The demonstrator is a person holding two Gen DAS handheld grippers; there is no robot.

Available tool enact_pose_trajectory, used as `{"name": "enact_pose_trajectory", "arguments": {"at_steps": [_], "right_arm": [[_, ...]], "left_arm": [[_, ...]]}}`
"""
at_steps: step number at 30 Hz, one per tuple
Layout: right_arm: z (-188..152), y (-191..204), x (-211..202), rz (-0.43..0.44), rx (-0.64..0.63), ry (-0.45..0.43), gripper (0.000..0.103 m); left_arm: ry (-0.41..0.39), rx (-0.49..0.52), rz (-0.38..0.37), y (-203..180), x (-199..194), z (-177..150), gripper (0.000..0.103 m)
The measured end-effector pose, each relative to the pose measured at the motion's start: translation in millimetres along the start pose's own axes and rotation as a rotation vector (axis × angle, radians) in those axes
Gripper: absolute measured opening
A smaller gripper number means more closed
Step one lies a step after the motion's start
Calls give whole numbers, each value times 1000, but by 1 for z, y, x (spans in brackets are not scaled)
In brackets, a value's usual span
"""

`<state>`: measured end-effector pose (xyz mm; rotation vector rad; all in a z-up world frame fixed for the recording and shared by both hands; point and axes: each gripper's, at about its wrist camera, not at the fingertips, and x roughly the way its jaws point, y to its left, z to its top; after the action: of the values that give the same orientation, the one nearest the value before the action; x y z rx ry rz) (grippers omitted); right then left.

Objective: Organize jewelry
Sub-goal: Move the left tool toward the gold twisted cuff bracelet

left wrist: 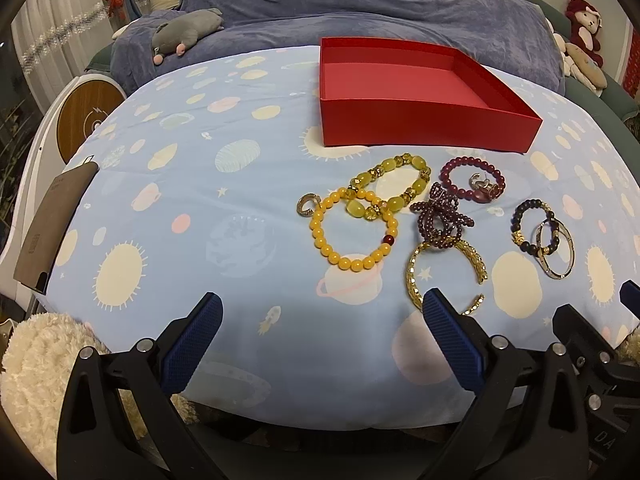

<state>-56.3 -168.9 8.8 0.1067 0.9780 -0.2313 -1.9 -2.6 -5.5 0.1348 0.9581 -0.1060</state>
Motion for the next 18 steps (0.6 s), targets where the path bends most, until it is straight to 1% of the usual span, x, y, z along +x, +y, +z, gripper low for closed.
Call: {"name": "enact_pose_trajectory", "arguments": {"at_steps": [6,12,18], "right_arm": [[0,-11,3,-9,26,5,96],[1,-18,7,-15,49,14,96],[2,-20,6,-6,57,12,96]], "left_arm": [[5,-1,4,2,3,-3,96],[-24,-52,-2,10,1,-3,96],[6,-60,6,15,8,2,96]]}}
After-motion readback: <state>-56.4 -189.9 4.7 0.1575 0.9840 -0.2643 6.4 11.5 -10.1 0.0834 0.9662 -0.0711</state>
